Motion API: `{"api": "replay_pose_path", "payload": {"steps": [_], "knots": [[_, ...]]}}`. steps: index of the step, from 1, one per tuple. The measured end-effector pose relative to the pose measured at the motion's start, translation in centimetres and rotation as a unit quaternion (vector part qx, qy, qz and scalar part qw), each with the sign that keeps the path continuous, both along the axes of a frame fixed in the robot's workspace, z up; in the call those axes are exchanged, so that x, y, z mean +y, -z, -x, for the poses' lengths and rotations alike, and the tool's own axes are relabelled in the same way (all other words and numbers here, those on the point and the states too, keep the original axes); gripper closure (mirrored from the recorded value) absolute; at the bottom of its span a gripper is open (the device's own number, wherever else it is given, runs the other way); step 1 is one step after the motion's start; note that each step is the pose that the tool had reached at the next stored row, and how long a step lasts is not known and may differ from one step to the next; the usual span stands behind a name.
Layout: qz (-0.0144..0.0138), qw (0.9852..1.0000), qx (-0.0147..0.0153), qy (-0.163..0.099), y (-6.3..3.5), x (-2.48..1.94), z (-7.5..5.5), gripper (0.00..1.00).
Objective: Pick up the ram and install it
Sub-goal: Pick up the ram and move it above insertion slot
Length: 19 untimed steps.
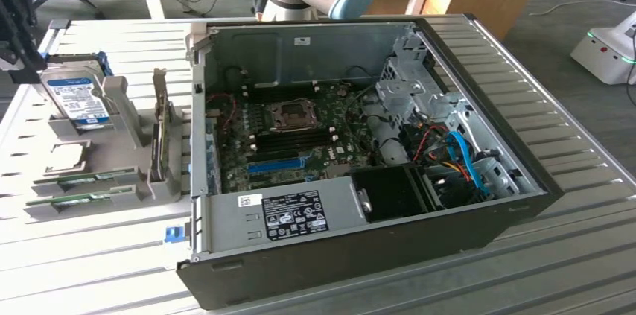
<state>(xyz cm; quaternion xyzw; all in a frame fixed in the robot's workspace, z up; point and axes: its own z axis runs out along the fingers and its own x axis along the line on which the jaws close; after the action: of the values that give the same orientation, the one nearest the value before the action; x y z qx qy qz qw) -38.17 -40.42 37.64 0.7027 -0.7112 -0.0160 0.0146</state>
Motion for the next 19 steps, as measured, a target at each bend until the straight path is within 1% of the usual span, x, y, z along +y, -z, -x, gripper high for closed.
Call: {"api": "replay_pose_path", "payload": {"steps": [10,19], "knots": [[0.0000,1.0000,0.0000,0.000,1.44,0.00,0.0,0.69],[0.0001,1.0000,0.0001,0.000,3.04,0.00,0.0,0.69]]}}
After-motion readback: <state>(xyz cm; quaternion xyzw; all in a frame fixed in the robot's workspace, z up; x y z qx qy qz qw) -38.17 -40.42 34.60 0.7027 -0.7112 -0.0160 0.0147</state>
